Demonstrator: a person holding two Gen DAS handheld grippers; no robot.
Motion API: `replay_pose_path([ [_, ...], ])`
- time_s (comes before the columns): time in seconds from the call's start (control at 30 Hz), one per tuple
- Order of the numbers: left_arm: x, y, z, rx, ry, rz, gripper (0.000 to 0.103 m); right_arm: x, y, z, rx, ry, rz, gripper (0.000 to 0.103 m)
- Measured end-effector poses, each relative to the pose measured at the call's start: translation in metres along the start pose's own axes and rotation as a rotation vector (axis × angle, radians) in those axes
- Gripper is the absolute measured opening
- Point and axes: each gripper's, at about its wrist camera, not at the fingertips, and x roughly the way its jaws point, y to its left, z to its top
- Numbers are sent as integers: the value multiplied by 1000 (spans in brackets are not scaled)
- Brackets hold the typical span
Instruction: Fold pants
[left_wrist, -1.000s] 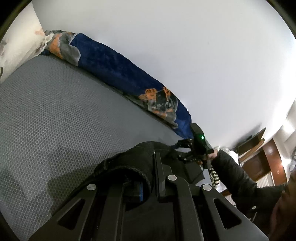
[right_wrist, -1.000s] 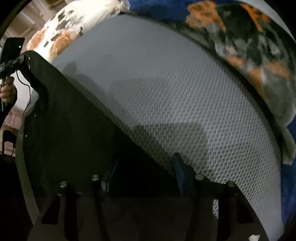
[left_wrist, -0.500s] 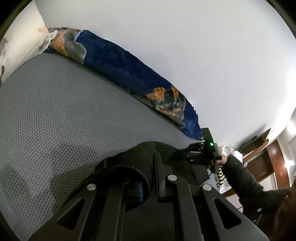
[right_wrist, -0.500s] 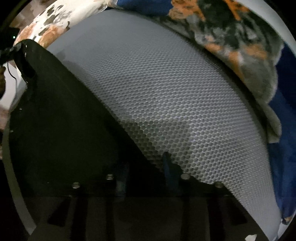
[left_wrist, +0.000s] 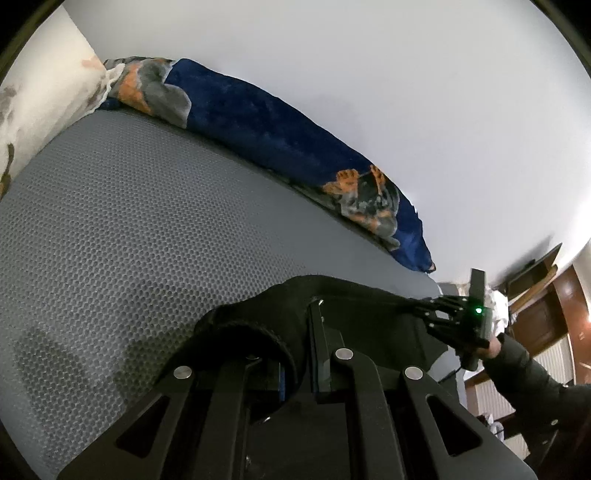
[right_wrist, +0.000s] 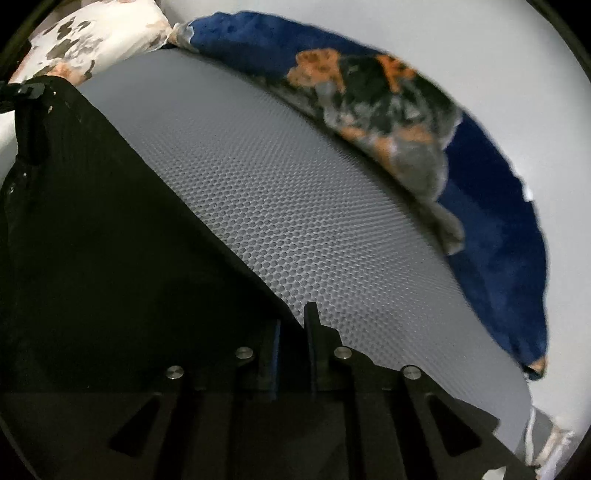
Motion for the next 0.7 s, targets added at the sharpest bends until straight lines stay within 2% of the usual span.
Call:
replay_pose_path([
  [0.2,-21,-11,-12,57,11,1,9,-41,6,-14,62,-41,-38,9],
  [0.37,-42,-16,-28,98,20,-7,10,-93,27,-49,169,-109,-29,9],
  [0.5,-58,-24,-46,142,37,-3,11,-116,50,-77,200,-118,-34,9],
  [0.7,-76,-29,-80,197,77,7,16,-135,83,-125,280,-96,51,7],
])
